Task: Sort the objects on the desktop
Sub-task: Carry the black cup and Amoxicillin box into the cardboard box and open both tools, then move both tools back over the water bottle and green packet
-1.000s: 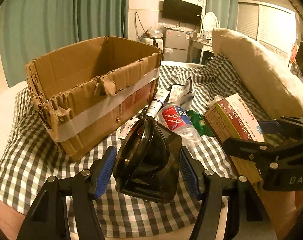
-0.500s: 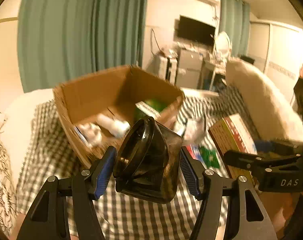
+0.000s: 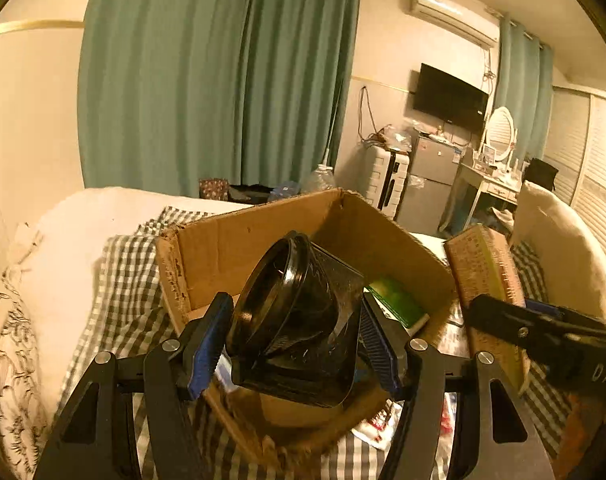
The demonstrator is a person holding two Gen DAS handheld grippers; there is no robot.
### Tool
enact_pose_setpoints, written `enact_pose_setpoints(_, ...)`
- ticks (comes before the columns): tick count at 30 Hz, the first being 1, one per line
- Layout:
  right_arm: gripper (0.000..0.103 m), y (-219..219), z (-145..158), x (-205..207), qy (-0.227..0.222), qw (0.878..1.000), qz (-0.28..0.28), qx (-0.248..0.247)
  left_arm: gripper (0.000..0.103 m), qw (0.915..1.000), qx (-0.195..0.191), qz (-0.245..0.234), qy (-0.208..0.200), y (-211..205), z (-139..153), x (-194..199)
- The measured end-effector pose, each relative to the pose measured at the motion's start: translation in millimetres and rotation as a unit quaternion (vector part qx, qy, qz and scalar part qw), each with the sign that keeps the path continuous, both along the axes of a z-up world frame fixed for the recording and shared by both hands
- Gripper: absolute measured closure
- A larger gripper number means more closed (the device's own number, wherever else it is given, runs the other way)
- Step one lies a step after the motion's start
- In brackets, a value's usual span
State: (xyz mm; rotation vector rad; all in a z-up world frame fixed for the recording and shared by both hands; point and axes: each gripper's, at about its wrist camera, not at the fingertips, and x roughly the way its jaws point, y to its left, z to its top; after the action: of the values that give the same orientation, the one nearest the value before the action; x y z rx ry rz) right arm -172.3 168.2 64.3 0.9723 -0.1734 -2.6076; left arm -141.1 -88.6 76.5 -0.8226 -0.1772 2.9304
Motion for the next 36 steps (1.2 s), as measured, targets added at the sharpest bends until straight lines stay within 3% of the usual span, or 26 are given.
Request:
enact_pose_setpoints(9,0.027,-18,-11,-40,0.015,1.000,-0.010,0.004,0.037,0.9994,-0.020,-0.024,-0.015,-6,-21,-24)
enact_pose_setpoints(10,0.022,-18,-10,-44,0.017,1.000,-0.013,-0.004,0.036,0.9992,-0.023,-0.025,-0.022,-5,-24,-23)
enact_pose_setpoints(12,0.010,-16,-7,-47,0.017,1.000,-0.024,-0.010,0.023,0.9987,-0.033,-0.029,-0.023,-1,-27,-21)
enact_pose_setpoints(13,0.010,-13,-3,-45,0.022,0.999,-0.036,-0.008,0.019,0.9986,-0.040,-0.029,-0.016,1,-26,-18)
enact_pose_setpoints(15,0.010,-6,2,-35,0.036,0.998,-0.047,-0.004,0.005,0.9980,-0.060,-0.018,0.001,4,-24,-10)
enact_pose_setpoints(17,0.010,7,9,-21,0.048,0.997,-0.061,0.009,0.004,0.9978,-0.065,-0.010,0.003,6,-22,-4)
enact_pose_setpoints(22,0.009,52,16,33,0.057,0.993,-0.101,0.034,0.004,0.9994,-0.035,-0.007,0.002,13,-13,20)
enact_pose_setpoints(27,0.009,78,5,75,0.043,0.988,-0.130,0.074,0.003,0.9991,-0.009,-0.041,0.011,45,-7,62)
enact_pose_setpoints(32,0.009,95,-25,99,0.035,0.978,-0.156,0.134,0.002,0.9964,-0.005,-0.079,-0.030,89,-31,84)
enact_pose_setpoints(36,0.009,103,-46,101,0.014,0.978,-0.150,0.142,0.002,0.9922,-0.006,-0.096,-0.079,117,-61,83)
